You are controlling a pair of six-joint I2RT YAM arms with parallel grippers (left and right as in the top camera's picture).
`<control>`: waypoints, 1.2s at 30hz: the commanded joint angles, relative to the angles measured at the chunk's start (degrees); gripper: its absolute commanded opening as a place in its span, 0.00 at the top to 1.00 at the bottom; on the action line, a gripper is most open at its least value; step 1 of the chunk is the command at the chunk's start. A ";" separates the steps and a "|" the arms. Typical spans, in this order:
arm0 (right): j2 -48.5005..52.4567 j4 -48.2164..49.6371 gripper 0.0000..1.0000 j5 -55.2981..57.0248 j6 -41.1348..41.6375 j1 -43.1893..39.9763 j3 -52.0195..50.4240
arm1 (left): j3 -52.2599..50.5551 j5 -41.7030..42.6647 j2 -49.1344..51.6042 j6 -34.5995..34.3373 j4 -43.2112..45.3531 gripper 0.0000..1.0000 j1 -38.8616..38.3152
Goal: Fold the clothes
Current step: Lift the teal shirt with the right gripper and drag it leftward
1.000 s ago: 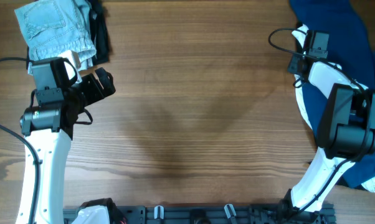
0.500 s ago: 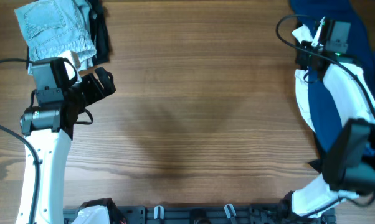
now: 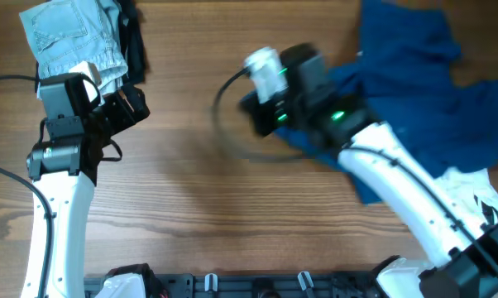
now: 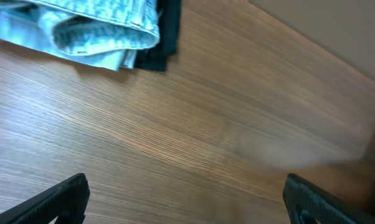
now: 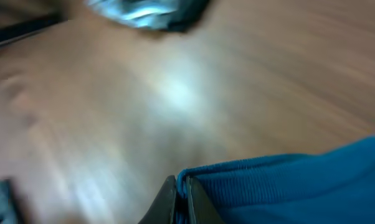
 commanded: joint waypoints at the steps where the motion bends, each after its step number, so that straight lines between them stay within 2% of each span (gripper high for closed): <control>1: -1.53 0.90 0.96 -3.26 2.38 8.24 1.81 | 0.59 -5.70 0.39 -0.46 0.17 0.00 0.22; 4: -1.55 -3.08 0.96 -4.20 2.34 12.61 1.81 | 0.59 -8.04 0.39 -0.44 0.17 0.00 0.22; 8: -3.52 -7.93 0.96 -10.12 4.76 12.72 2.03 | 0.59 -9.40 0.39 -0.22 0.61 0.00 0.22; 12: -8.76 -14.32 0.96 0.66 3.06 6.82 13.62 | 0.59 -10.16 0.39 -0.24 2.25 0.00 0.22; 13: -9.97 -15.98 0.96 9.42 1.66 0.68 21.62 | 0.59 -10.14 0.39 -0.24 3.56 0.00 0.22; 17: -10.19 -10.10 0.96 7.69 1.51 -8.00 28.15 | 0.59 -10.14 0.37 -0.22 5.11 0.00 0.22; 20: -10.16 -0.74 0.96 2.08 0.28 -8.00 30.51 | 0.61 -10.14 0.11 -0.50 6.78 0.00 1.09; 23: -10.08 7.58 0.96 -3.45 2.10 -7.54 34.62 | 0.61 -9.09 -0.33 -2.93 6.69 0.00 6.36; 27: -10.21 11.74 0.96 -8.17 3.37 -1.27 35.47 | 0.61 -6.86 -0.33 -3.26 6.45 0.00 12.09; 33: -17.09 2.71 0.96 -6.73 3.04 1.90 36.09 | 0.59 -6.88 -0.31 -3.06 5.62 0.00 14.47; 36: -20.61 -8.13 0.96 12.61 0.04 -1.36 36.09 | 0.59 -3.56 -0.28 -3.02 4.83 0.00 13.97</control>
